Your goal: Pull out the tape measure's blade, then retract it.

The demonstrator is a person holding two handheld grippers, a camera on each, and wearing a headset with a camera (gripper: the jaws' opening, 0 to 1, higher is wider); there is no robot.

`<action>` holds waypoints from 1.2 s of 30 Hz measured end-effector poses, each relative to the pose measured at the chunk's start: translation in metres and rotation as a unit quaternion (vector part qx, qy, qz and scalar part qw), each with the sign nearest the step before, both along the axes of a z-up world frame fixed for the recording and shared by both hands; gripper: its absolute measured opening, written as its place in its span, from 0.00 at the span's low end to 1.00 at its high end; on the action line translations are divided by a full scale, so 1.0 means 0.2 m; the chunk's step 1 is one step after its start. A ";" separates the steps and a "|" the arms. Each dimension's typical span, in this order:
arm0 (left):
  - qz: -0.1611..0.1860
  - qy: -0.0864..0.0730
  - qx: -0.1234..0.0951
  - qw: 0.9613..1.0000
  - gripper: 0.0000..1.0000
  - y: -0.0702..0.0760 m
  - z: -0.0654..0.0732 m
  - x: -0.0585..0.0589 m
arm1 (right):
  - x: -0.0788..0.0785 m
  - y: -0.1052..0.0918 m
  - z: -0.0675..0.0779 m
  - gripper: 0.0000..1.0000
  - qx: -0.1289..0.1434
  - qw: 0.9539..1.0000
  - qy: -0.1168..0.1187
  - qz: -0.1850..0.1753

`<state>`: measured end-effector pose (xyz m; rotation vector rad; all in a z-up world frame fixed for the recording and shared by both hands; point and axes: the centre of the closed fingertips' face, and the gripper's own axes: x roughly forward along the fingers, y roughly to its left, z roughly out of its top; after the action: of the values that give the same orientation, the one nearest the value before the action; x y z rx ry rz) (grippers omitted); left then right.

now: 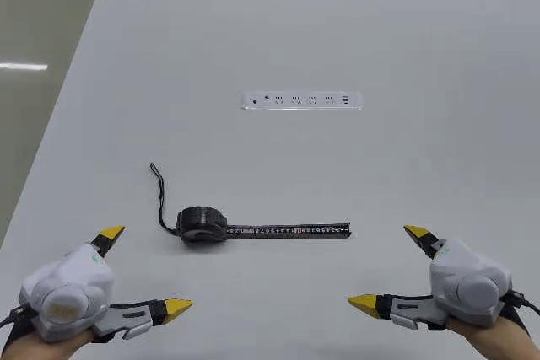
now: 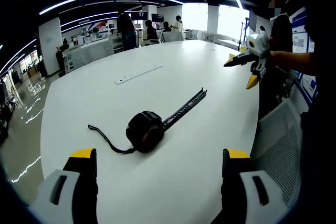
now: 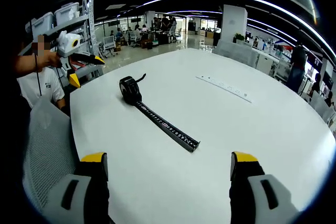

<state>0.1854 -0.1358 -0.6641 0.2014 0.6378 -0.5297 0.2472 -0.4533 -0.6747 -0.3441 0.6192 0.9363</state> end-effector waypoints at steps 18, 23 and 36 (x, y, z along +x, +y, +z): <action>0.053 -0.014 -0.011 0.998 0.99 -0.05 0.04 -0.12 | -0.11 0.01 0.03 1.00 0.016 0.999 -0.008 -0.038; 0.075 -0.021 -0.016 0.997 0.99 -0.05 0.05 -0.13 | -0.13 0.02 0.05 0.99 0.023 0.999 -0.010 -0.044; 0.118 -0.025 -0.016 0.993 0.99 -0.02 0.07 -0.14 | -0.14 0.00 0.06 0.99 0.028 0.998 -0.011 -0.053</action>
<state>0.1580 -0.1390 -0.6510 0.1062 0.5946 -0.3052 0.2192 -0.4524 -0.6624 -0.2691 0.5851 0.8454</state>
